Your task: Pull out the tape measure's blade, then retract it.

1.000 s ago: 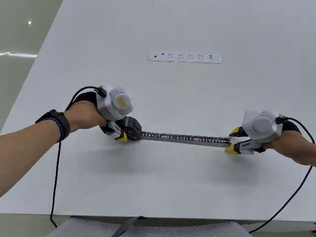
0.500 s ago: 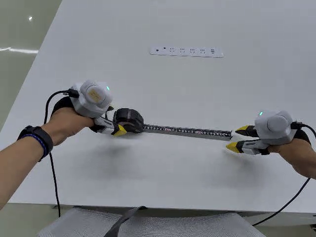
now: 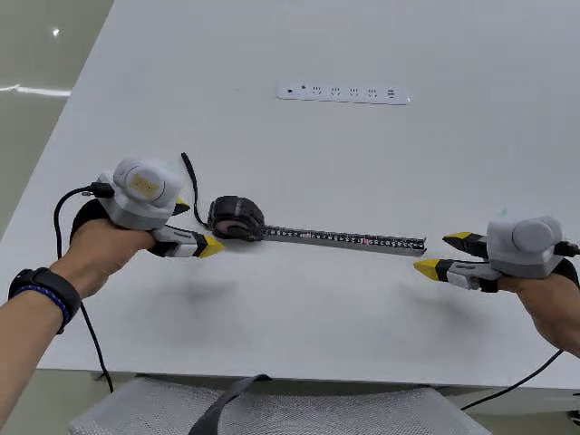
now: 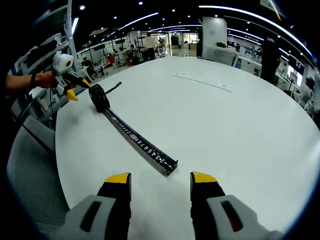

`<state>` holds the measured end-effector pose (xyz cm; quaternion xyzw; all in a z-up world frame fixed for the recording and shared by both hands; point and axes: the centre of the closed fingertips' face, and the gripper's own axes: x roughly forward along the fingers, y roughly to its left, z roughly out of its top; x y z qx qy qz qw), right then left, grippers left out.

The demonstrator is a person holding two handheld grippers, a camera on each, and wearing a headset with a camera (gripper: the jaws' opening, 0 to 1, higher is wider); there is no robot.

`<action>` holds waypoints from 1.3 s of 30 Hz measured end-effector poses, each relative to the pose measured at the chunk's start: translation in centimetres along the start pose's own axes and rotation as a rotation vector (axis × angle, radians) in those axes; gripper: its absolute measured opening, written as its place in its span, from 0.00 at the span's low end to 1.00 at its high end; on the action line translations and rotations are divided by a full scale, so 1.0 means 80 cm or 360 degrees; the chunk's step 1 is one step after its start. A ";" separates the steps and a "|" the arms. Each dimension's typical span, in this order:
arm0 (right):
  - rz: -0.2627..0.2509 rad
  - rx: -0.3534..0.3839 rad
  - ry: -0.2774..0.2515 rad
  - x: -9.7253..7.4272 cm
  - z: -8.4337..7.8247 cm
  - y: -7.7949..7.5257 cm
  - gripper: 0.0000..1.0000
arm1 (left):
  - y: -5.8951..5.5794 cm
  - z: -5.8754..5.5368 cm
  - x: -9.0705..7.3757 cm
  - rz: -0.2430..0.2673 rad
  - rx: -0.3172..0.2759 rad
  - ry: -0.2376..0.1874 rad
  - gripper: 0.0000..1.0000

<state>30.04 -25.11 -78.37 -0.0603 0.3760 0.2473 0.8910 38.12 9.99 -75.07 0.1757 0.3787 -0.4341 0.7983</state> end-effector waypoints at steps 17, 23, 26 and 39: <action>-0.0041 0.0110 -0.0086 -0.029 -0.009 0.020 0.54 | -0.018 -0.017 -0.039 0.0064 -0.0153 -0.0100 0.62; -0.0046 0.0142 -0.0113 -0.036 -0.011 0.028 0.56 | -0.026 -0.021 -0.048 0.0084 -0.0202 -0.0135 0.63; -0.0041 0.0162 -0.0123 -0.039 -0.012 0.030 0.55 | -0.028 -0.025 -0.048 0.0091 -0.0237 -0.0128 0.65; -0.0085 0.0265 -0.0152 -0.051 -0.027 0.058 0.63 | -0.050 -0.036 -0.050 0.0117 -0.0308 -0.0187 0.67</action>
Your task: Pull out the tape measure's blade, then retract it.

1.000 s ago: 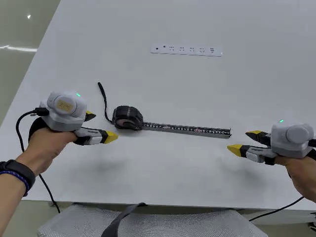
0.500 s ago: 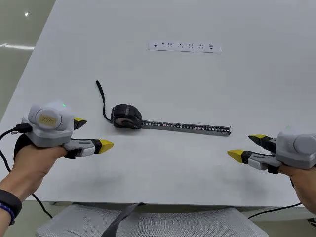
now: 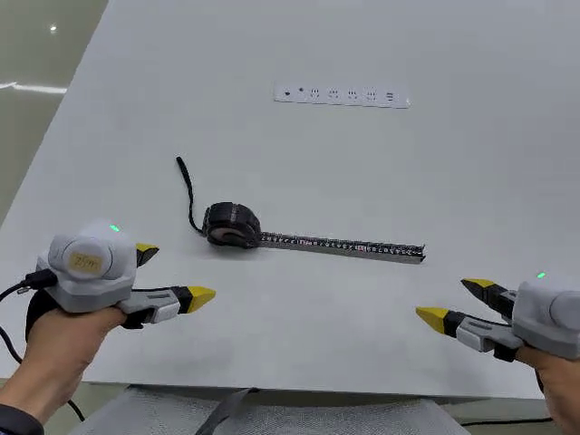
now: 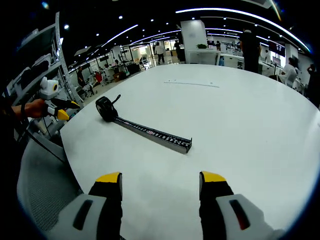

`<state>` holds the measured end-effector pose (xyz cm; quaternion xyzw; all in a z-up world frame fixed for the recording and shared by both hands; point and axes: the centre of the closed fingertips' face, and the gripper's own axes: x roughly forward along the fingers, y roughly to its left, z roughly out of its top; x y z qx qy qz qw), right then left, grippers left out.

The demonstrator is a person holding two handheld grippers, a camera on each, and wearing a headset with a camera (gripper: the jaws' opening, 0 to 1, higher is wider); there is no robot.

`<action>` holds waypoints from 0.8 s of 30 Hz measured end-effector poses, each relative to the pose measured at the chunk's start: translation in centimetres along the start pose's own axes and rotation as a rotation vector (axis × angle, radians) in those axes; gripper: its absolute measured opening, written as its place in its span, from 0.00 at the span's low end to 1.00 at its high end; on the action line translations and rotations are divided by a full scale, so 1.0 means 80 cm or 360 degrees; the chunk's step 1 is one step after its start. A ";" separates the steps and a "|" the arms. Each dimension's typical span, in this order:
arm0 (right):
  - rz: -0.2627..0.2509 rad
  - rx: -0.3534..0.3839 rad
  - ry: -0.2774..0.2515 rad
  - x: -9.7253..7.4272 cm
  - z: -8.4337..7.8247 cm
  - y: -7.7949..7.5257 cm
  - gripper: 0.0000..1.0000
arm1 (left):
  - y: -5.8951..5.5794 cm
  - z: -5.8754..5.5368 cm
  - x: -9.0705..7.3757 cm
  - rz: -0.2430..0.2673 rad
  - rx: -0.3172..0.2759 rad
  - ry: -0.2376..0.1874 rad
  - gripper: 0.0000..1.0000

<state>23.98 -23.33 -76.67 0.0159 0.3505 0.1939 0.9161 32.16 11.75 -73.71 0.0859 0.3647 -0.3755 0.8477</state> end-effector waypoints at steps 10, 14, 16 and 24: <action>0.0001 -0.0007 -0.0030 0.001 0.002 0.001 0.67 | 0.010 0.004 -0.008 0.0028 -0.0012 -0.0009 0.69; 0.0002 -0.0005 -0.0027 0.002 0.002 0.002 0.68 | 0.010 0.008 -0.011 0.0040 -0.0021 -0.0035 0.69; -0.0003 -0.0004 -0.0027 0.001 0.001 0.002 0.69 | 0.007 0.007 -0.012 0.0037 -0.0016 -0.0036 0.69; -0.0003 0.0004 -0.0020 -0.001 -0.003 0.004 0.69 | 0.003 0.002 -0.013 0.0036 -0.0025 -0.0035 0.69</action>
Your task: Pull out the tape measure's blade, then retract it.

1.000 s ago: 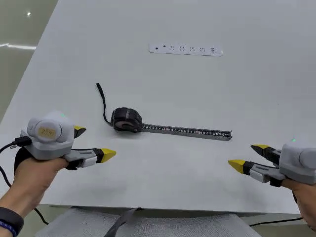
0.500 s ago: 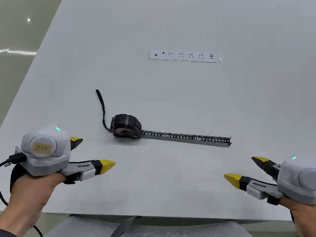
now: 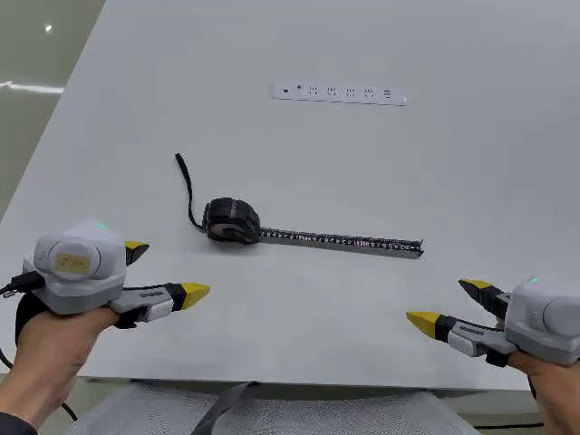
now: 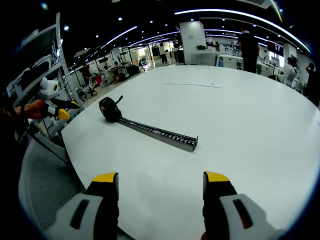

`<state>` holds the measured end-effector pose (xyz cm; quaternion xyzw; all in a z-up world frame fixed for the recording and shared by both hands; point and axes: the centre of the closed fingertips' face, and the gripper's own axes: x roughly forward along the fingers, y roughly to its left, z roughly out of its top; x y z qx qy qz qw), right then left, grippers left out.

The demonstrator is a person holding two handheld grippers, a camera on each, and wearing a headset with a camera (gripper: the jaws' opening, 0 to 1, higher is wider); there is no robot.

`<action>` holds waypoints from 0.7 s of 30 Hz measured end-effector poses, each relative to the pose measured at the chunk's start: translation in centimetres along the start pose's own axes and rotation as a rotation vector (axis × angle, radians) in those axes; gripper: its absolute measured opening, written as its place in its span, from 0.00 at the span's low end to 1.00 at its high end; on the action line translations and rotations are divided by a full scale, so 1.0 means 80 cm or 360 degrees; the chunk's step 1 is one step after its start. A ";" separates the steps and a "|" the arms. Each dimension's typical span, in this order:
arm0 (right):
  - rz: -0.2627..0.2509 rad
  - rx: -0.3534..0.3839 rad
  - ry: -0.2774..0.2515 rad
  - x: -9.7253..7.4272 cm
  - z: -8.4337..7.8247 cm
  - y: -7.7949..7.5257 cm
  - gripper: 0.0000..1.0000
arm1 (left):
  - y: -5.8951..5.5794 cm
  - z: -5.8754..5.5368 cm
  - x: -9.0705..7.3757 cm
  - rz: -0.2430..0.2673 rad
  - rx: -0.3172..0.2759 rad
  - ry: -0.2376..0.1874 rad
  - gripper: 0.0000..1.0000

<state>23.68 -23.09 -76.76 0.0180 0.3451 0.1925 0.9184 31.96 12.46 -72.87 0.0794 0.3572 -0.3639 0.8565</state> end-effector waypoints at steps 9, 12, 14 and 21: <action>-0.0017 0.0021 -0.0005 -0.002 -0.002 -0.002 0.67 | 0.003 -0.006 -0.003 0.0007 -0.0013 0.0012 0.69; -0.0020 0.0017 -0.0002 -0.003 -0.001 -0.002 0.67 | 0.004 -0.005 -0.004 0.0013 -0.0017 0.0005 0.69; -0.0019 0.0018 -0.0005 -0.003 0.001 -0.002 0.67 | 0.004 -0.004 -0.005 0.0014 -0.0019 0.0001 0.69; -0.0021 0.0009 -0.0010 -0.002 0.005 -0.002 0.69 | 0.005 0.000 -0.005 0.0016 -0.0028 -0.0012 0.69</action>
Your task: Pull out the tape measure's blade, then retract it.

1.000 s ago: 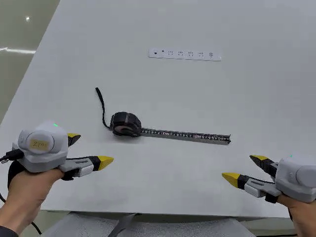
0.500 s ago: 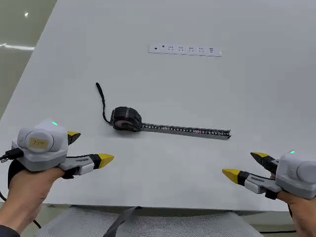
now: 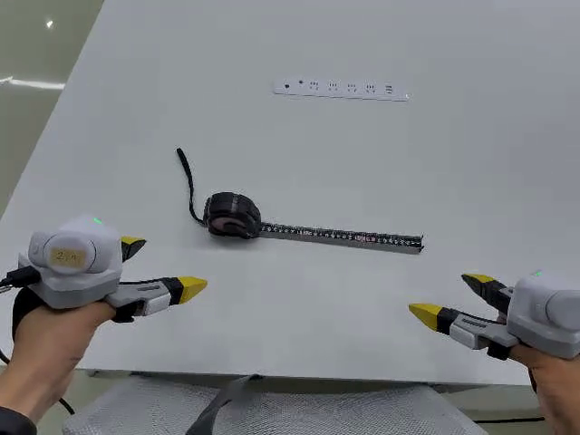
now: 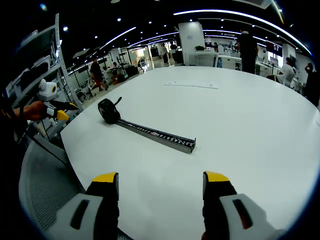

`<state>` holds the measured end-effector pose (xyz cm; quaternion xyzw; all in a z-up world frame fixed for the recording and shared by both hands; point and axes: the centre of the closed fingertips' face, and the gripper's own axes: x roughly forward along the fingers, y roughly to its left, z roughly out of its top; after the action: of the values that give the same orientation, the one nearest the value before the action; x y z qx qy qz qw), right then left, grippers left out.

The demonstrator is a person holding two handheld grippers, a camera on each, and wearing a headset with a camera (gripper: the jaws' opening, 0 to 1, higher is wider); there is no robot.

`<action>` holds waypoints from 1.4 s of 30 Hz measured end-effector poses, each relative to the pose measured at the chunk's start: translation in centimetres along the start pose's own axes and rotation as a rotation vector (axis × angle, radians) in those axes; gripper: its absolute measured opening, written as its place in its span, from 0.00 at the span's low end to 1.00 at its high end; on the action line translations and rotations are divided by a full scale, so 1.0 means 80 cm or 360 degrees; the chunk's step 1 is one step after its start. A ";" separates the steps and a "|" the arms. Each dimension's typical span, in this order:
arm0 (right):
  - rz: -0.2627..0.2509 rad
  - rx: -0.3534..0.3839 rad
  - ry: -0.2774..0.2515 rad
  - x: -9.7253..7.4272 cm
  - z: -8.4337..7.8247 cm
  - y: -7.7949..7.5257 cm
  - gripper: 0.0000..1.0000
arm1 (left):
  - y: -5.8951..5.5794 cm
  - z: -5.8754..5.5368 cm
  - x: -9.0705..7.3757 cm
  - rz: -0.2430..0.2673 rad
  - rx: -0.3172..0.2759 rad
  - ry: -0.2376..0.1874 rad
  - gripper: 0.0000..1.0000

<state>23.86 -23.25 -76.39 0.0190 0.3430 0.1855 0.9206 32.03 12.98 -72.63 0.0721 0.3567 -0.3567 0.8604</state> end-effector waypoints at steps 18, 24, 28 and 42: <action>0.0001 -0.0005 0.0014 -0.001 0.003 0.004 0.72 | -0.002 -0.001 0.005 -0.0013 0.0000 0.0009 0.69; 0.0003 -0.0024 0.0043 0.001 0.003 -0.008 0.71 | -0.002 0.001 0.014 -0.0028 -0.0029 0.0018 0.69; 0.0013 -0.0058 0.0076 0.002 0.001 -0.012 0.71 | -0.004 0.001 0.016 -0.0039 -0.0048 0.0022 0.68; 0.0030 -0.0106 0.0101 0.009 0.010 -0.022 0.68 | -0.006 0.004 0.024 -0.0057 -0.0104 0.0015 0.68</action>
<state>25.44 -24.60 -76.52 -0.0143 0.3655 0.2060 0.9076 32.80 11.43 -73.62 0.0393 0.3735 -0.3599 0.8540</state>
